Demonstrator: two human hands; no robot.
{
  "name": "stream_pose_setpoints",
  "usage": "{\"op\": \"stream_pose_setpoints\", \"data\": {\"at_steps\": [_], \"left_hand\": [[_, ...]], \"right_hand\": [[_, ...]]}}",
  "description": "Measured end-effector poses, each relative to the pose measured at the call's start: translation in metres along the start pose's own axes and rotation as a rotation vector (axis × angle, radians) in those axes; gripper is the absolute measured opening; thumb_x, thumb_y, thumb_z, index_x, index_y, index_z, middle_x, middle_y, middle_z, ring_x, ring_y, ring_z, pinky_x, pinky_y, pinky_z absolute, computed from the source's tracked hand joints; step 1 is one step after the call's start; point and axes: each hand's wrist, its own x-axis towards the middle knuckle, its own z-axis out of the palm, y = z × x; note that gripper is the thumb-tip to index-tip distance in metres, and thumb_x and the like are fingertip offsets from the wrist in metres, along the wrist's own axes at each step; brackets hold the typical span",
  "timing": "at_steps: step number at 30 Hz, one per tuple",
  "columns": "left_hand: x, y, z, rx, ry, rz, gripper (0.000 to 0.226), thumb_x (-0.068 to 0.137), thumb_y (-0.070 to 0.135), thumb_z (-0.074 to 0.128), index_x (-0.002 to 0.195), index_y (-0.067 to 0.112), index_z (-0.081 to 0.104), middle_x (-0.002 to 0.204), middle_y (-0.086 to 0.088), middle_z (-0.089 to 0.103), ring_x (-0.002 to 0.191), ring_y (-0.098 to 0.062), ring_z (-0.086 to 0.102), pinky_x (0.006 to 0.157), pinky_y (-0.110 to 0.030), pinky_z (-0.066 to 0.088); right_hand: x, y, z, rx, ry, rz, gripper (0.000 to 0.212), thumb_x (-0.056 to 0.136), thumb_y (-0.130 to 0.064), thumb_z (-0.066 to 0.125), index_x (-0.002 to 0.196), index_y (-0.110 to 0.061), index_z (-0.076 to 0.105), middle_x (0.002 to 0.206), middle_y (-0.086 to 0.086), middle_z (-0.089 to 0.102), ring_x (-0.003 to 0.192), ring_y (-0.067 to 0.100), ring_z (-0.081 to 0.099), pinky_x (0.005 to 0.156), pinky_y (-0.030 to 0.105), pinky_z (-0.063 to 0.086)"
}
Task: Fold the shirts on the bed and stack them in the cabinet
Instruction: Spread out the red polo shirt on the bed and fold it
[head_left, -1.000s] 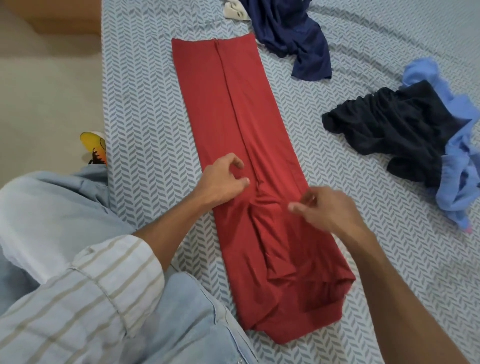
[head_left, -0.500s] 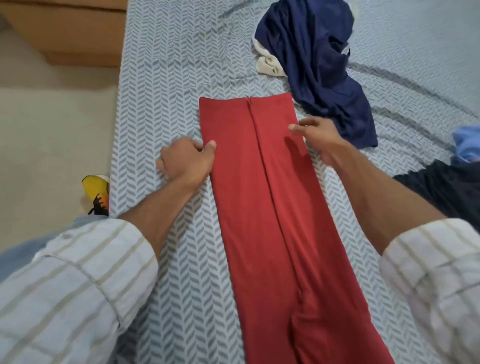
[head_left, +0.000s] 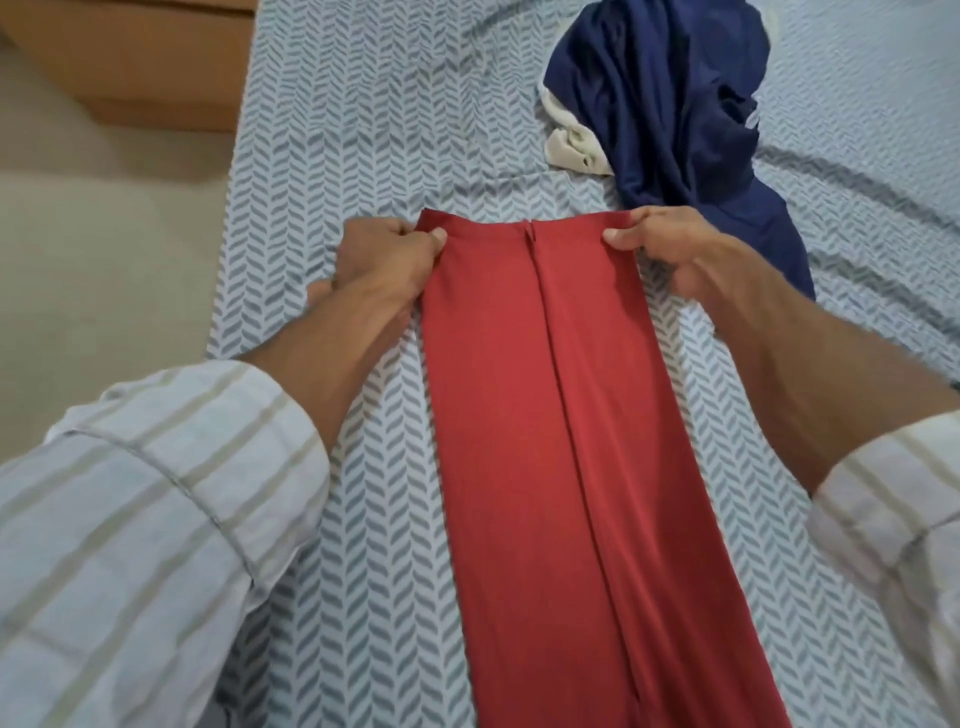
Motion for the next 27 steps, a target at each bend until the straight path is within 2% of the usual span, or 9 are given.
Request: {"op": "stream_pose_setpoints", "data": {"at_steps": [4,7,11,12,14,16,19,22,27], "left_hand": [[0.000,-0.002,0.005,0.009,0.006,0.020,0.026,0.077,0.033,0.081,0.061,0.022,0.064,0.064,0.008,0.068,0.062,-0.009,0.064,0.079,-0.033,0.060],[-0.003,-0.001,-0.004,-0.018,-0.106,0.001,0.015,0.072,0.029,0.086,0.070,0.023,0.072,0.073,0.007,0.074,0.074,-0.009,0.070,0.086,-0.034,0.058],[-0.030,0.018,-0.042,-0.144,-0.227,0.034,0.022,0.073,0.004,0.085,0.079,0.016,0.068,0.078,0.001,0.069,0.068,-0.006,0.063,0.058,-0.013,0.050],[-0.038,0.020,-0.048,-0.136,-0.233,0.073,0.024,0.072,0.002,0.085,0.075,0.017,0.067,0.076,0.002,0.067,0.071,-0.007,0.063,0.061,-0.014,0.051],[-0.057,0.025,-0.057,-0.105,-0.261,0.152,0.022,0.071,0.002,0.086,0.074,0.016,0.069,0.076,-0.001,0.068,0.079,-0.014,0.066,0.080,-0.026,0.055],[-0.081,0.028,-0.064,-0.075,-0.292,0.206,0.017,0.071,0.006,0.086,0.081,0.010,0.073,0.079,-0.006,0.071,0.082,-0.019,0.069,0.087,-0.034,0.056],[-0.118,0.027,-0.074,-0.027,-0.290,0.287,0.015,0.074,0.011,0.085,0.083,0.015,0.073,0.070,-0.001,0.066,0.072,-0.012,0.064,0.081,-0.034,0.055],[-0.156,0.015,-0.085,0.083,-0.300,0.365,0.013,0.075,0.016,0.085,0.077,0.022,0.074,0.062,0.007,0.067,0.061,-0.004,0.061,0.071,-0.028,0.050],[-0.219,-0.035,-0.100,0.128,-0.410,0.334,0.012,0.068,0.023,0.083,0.078,0.024,0.079,0.067,0.000,0.073,0.067,-0.017,0.069,0.074,-0.034,0.053]], "right_hand": [[0.005,0.008,-0.001,0.063,-0.028,-0.001,0.015,0.083,-0.012,0.079,0.081,-0.024,0.071,0.075,-0.004,0.071,0.069,0.011,0.067,0.072,0.030,0.060],[-0.001,0.011,-0.002,0.093,-0.031,-0.016,0.014,0.084,-0.010,0.078,0.086,-0.022,0.071,0.082,0.000,0.072,0.075,0.014,0.068,0.075,0.032,0.061],[-0.038,0.000,-0.011,0.229,-0.063,-0.062,0.013,0.087,-0.003,0.073,0.086,-0.016,0.068,0.077,0.003,0.072,0.071,0.016,0.069,0.065,0.029,0.059],[-0.048,-0.002,-0.018,0.236,-0.066,-0.083,0.013,0.087,-0.003,0.072,0.086,-0.015,0.068,0.076,0.004,0.073,0.070,0.015,0.070,0.065,0.029,0.058],[-0.066,-0.007,-0.033,0.154,-0.050,-0.163,0.013,0.084,-0.003,0.075,0.085,-0.015,0.070,0.078,0.002,0.074,0.074,0.014,0.071,0.069,0.029,0.057],[-0.094,-0.009,-0.050,0.004,-0.016,-0.260,0.016,0.079,-0.003,0.079,0.081,-0.018,0.073,0.077,-0.001,0.075,0.076,0.013,0.070,0.072,0.028,0.056],[-0.132,0.000,-0.072,-0.166,0.019,-0.350,0.020,0.076,-0.001,0.081,0.078,-0.020,0.073,0.066,-0.009,0.072,0.066,0.006,0.065,0.074,0.025,0.052],[-0.172,0.031,-0.090,-0.259,0.025,-0.409,0.019,0.076,-0.003,0.082,0.078,-0.020,0.073,0.060,-0.012,0.069,0.059,0.000,0.058,0.065,0.018,0.049],[-0.224,0.108,-0.099,-0.420,0.038,-0.565,0.029,0.073,-0.005,0.083,0.071,-0.031,0.070,0.072,-0.010,0.070,0.068,-0.005,0.060,0.074,0.010,0.044]]}}
